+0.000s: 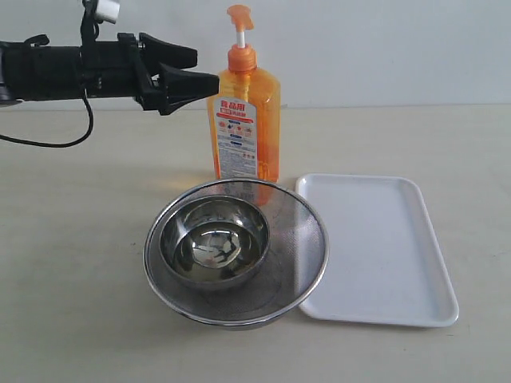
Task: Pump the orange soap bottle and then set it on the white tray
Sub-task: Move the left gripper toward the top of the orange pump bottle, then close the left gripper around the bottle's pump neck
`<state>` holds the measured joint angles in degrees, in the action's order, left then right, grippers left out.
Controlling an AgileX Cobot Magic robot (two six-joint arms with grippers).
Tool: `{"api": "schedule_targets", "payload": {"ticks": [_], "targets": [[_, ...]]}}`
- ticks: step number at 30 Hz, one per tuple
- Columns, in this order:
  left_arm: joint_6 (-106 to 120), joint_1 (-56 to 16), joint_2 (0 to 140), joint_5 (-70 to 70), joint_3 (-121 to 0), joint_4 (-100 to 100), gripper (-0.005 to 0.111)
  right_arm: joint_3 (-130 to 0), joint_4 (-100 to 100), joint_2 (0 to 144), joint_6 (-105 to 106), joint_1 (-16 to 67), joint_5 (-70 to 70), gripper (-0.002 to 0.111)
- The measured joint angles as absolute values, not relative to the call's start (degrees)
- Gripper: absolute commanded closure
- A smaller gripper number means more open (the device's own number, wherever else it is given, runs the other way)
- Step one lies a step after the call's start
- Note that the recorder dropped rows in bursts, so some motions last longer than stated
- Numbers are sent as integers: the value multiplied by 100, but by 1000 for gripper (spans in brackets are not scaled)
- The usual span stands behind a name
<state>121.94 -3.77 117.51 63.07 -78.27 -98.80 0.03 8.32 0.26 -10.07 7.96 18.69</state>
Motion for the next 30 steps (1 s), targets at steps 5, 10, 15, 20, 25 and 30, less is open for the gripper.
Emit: {"api": "schedule_targets", "payload": {"ticks": [5, 10, 15, 20, 25, 30], "targets": [[12194, -399, 11751, 6801, -7864, -9903, 22, 3, 832, 26, -1007, 796, 1869, 108], [12194, -613, 11751, 6753, -7912, -9933, 22, 3, 832, 26, -1007, 796, 1869, 108], [12194, -856, 11751, 6279, -8087, -9933, 22, 3, 832, 26, -1007, 796, 1891, 108], [12194, -893, 11759, 5821, -8332, -9933, 22, 3, 832, 26, -1007, 796, 1891, 108], [12194, -902, 11759, 5472, -8471, -9933, 22, 3, 832, 26, -1007, 796, 1891, 108], [12194, -940, 11759, 5391, -8495, -9933, 22, 3, 832, 26, -1007, 796, 1891, 108]]}}
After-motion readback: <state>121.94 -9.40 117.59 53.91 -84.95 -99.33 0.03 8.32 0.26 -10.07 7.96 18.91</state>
